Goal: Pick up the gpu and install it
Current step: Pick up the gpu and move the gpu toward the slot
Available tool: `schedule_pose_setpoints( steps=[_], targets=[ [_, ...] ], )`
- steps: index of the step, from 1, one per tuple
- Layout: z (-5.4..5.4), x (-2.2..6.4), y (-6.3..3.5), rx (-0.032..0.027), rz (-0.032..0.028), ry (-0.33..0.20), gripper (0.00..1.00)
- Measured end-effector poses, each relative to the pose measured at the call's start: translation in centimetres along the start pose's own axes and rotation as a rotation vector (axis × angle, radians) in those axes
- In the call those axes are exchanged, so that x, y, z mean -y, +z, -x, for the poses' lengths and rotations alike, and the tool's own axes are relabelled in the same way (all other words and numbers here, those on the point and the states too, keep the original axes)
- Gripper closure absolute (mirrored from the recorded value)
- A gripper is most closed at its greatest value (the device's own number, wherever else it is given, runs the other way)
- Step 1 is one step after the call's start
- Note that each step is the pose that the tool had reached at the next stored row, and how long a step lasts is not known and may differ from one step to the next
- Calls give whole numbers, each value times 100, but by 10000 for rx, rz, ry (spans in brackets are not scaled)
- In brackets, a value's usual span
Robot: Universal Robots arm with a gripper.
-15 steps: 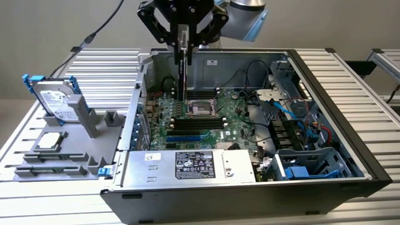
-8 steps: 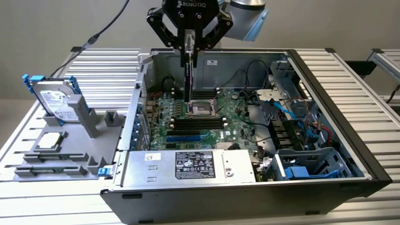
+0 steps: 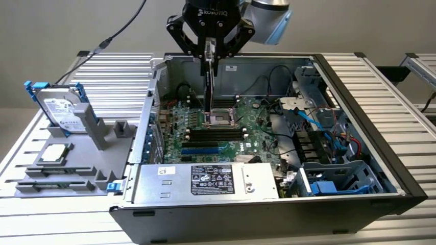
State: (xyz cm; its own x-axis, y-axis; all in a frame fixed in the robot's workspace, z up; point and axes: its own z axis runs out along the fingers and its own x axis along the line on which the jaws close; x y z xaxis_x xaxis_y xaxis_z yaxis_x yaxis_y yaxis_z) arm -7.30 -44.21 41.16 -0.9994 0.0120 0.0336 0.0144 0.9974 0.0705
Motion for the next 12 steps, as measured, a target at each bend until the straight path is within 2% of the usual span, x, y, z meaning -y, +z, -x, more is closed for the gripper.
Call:
schedule_pose_setpoints(
  steps=[6, 7, 8, 12],
  targets=[
    [40, -75, 102, -7, -3, -95, 73],
    [42, -76, 104, -32, -9, -118, 73],
    [42, -76, 104, -81, -3, -120, 73],
    [42, -77, 103, -84, -4, -120, 73]
  ],
)
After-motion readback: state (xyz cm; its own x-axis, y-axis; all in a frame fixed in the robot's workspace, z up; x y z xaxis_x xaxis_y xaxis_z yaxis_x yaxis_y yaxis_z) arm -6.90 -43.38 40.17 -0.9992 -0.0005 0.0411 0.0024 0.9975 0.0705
